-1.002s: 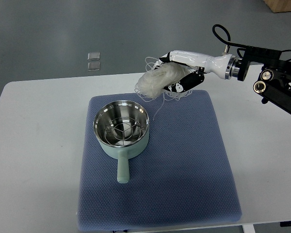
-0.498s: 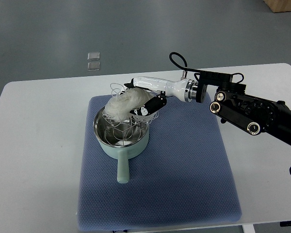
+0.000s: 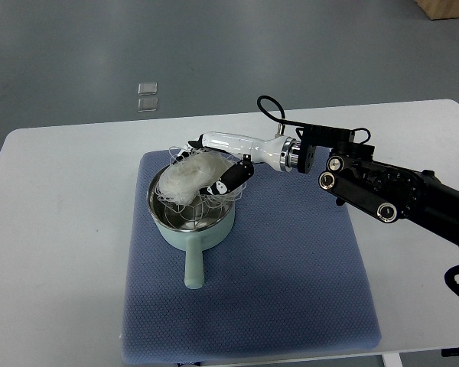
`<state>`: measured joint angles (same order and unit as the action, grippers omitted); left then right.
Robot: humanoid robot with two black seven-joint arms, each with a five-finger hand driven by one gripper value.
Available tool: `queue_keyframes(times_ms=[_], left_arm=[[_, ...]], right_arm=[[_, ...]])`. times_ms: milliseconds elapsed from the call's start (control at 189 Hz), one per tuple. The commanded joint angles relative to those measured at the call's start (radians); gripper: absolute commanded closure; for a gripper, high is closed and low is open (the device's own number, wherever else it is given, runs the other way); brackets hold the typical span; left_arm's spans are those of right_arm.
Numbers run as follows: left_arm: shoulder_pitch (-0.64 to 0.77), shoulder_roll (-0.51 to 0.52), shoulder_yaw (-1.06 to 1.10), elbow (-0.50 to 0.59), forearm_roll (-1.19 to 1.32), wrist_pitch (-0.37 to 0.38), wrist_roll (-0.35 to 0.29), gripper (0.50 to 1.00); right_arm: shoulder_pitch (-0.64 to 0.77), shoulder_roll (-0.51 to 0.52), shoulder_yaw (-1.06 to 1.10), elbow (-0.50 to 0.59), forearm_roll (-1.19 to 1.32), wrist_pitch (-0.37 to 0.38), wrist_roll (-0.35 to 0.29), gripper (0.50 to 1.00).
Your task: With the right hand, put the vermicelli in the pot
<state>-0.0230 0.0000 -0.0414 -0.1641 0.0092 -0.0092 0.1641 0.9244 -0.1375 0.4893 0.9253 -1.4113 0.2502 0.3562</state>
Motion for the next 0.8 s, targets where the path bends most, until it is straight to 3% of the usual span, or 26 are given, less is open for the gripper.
queue_keyframes(times_ms=[0, 64, 122, 530, 705, 795], left_arm=[[0.0, 0.0, 0.0, 0.0, 0.0, 0.0, 0.0, 0.5], [0.0, 0.0, 0.0, 0.0, 0.0, 0.0, 0.0, 0.5], [0.0, 0.0, 0.0, 0.0, 0.0, 0.0, 0.0, 0.5], [0.0, 0.0, 0.0, 0.0, 0.0, 0.0, 0.0, 0.5], [0.0, 0.0, 0.0, 0.0, 0.0, 0.0, 0.0, 0.5], [0.0, 0.0, 0.0, 0.0, 0.0, 0.0, 0.0, 0.5]], right_arm=[[0.001, 0.001, 0.0, -0.002, 0.002, 0.0, 0.0, 0.691], [0.001, 0.001, 0.0, -0.002, 0.002, -0.002, 0.0, 0.662], [0.002, 0.001, 0.003, -0.002, 0.006, 0.0, 0.0, 0.605], [0.001, -0.025, 0.126, 0.012, 0.149, 0.029, 0.012, 0.574], [-0.047, -0.017, 0.212, -0.003, 0.316, 0.006, 0.01, 0.574], [-0.096, -0.013, 0.285, -0.016, 0.409, -0.043, 0.01, 0.574]])
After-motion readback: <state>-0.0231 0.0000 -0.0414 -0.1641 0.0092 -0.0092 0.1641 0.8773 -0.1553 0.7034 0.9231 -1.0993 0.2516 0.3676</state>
